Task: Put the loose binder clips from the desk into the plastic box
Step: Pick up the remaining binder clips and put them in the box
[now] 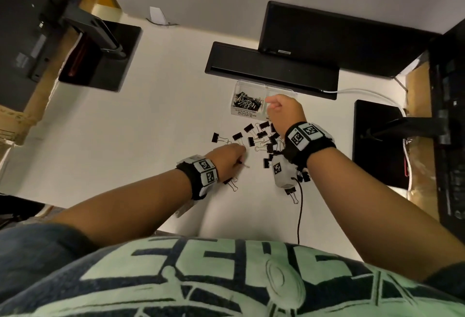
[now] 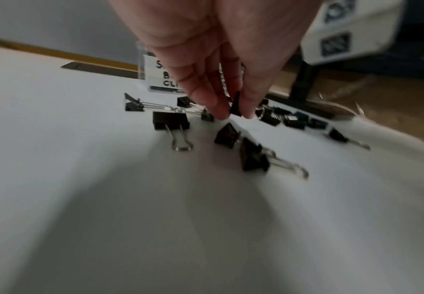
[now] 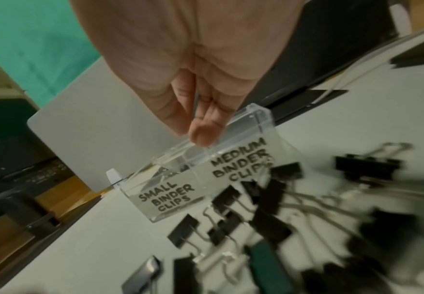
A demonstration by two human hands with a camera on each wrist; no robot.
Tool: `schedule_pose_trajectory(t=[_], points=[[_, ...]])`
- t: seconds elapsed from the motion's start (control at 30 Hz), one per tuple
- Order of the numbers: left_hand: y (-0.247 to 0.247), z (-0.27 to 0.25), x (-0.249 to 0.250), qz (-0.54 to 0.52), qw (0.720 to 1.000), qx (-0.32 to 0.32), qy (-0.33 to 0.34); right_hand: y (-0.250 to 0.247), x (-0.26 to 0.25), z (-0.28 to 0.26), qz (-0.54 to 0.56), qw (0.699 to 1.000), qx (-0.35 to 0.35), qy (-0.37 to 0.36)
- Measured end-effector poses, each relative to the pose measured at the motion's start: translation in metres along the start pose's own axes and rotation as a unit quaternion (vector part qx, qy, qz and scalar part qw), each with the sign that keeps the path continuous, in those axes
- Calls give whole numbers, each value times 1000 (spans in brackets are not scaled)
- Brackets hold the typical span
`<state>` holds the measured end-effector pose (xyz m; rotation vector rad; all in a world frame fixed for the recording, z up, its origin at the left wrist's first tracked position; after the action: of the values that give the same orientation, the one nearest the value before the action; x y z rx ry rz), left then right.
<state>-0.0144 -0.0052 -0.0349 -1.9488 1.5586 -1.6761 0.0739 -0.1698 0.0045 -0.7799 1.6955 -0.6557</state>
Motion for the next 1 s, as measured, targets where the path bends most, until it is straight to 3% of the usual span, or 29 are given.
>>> schedule_pose_trajectory(t=[0.27, 0.43, 0.57, 0.73, 0.8, 0.87, 0.93, 1.0], points=[[-65, 38, 22, -118, 981, 150, -32, 1, 69, -47, 27, 999, 3, 43], [-94, 73, 25, -40, 977, 204, -50, 4, 100, -79, -29, 998, -2, 57], [-92, 87, 19, 33, 979, 184, -79, 4, 118, -98, -75, 996, 10, 49], [-61, 70, 43, 66, 973, 217, 37, 6, 126, -111, -72, 994, 6, 77], [-38, 62, 55, 63, 975, 189, 101, 10, 122, -114, -72, 996, -27, 54], [-13, 58, 61, 61, 983, 118, 127, 9, 119, -114, -54, 997, -37, 43], [7, 58, 56, 67, 992, 46, 94, 1, 119, -109, -28, 998, -11, 60], [17, 54, 48, 65, 996, 16, 55, -7, 122, -101, -11, 996, 22, 81]])
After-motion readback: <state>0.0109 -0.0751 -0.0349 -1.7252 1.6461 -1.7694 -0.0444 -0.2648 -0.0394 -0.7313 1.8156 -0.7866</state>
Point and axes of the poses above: each hand's wrist, its own z-axis towards the middle knuckle, its own y-axis out of the palm, x = y × z, the point moved 2 cm from there along z, towards the middle knuckle, and after that the axes turned 9 degrees about -z, right-handed, at the moved point
